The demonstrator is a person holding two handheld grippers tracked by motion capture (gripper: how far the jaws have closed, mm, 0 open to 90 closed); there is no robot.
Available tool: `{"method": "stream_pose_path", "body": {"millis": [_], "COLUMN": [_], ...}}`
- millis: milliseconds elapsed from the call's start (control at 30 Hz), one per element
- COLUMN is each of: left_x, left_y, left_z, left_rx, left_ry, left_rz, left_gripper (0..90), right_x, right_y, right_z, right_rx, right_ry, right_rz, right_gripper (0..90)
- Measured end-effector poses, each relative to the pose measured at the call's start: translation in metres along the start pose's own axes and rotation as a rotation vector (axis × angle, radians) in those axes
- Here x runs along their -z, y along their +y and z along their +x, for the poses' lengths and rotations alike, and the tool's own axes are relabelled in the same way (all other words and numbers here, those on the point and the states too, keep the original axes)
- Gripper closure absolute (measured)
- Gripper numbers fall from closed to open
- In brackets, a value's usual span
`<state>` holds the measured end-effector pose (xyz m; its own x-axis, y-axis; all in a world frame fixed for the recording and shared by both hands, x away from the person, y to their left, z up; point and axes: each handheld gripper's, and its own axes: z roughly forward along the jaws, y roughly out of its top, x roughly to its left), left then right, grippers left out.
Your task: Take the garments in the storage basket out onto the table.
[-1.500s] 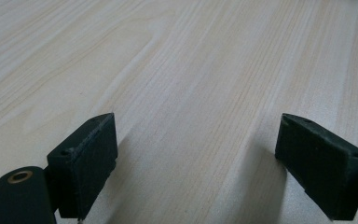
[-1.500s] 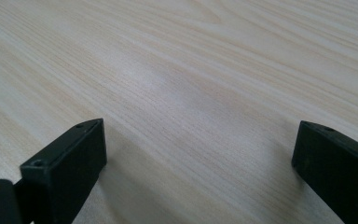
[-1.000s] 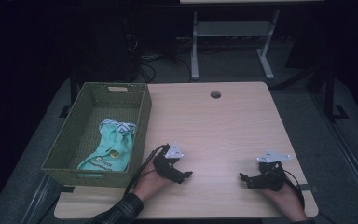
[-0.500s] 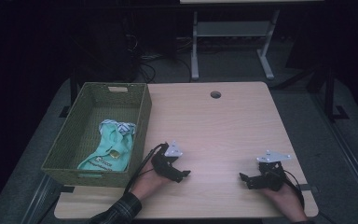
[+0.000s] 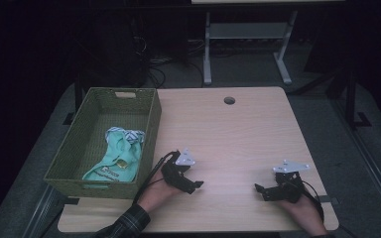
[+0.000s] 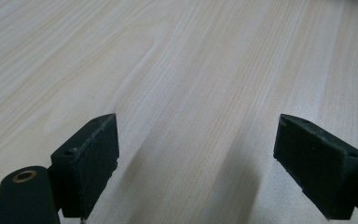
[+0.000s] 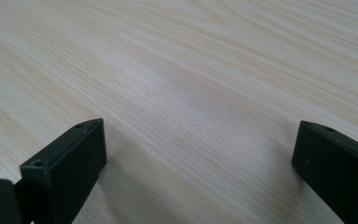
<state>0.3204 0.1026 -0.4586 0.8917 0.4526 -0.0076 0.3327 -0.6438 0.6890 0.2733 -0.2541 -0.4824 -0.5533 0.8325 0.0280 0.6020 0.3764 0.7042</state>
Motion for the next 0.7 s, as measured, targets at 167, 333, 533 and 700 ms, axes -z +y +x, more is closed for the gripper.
{"method": "stream_pose_path", "body": {"millis": [167, 333, 533, 700], "left_x": [0.004, 0.009, 0.011, 0.013], "left_y": [0.002, 0.004, 0.004, 0.004], "left_z": [0.002, 0.003, 0.004, 0.005], "left_rx": [0.026, 0.03, 0.035, 0.039], "left_ry": [-0.012, -0.009, -0.003, -0.003], "left_rz": [-0.004, -0.013, -0.019, -0.026], "left_gripper": [13.6, 13.6, 13.6, 13.6], "right_x": [0.0, 0.0, 0.0, 0.0], "right_y": [0.0, 0.0, 0.0, 0.0], "right_z": [0.0, 0.0, 0.0, 0.0], "right_rx": [0.001, 0.001, 0.002, 0.001], "right_ry": [0.001, 0.001, 0.001, 0.001], "right_rz": [0.0, -0.001, 0.0, 0.0], "right_gripper": [2.6, 2.6, 2.6, 2.6]}}
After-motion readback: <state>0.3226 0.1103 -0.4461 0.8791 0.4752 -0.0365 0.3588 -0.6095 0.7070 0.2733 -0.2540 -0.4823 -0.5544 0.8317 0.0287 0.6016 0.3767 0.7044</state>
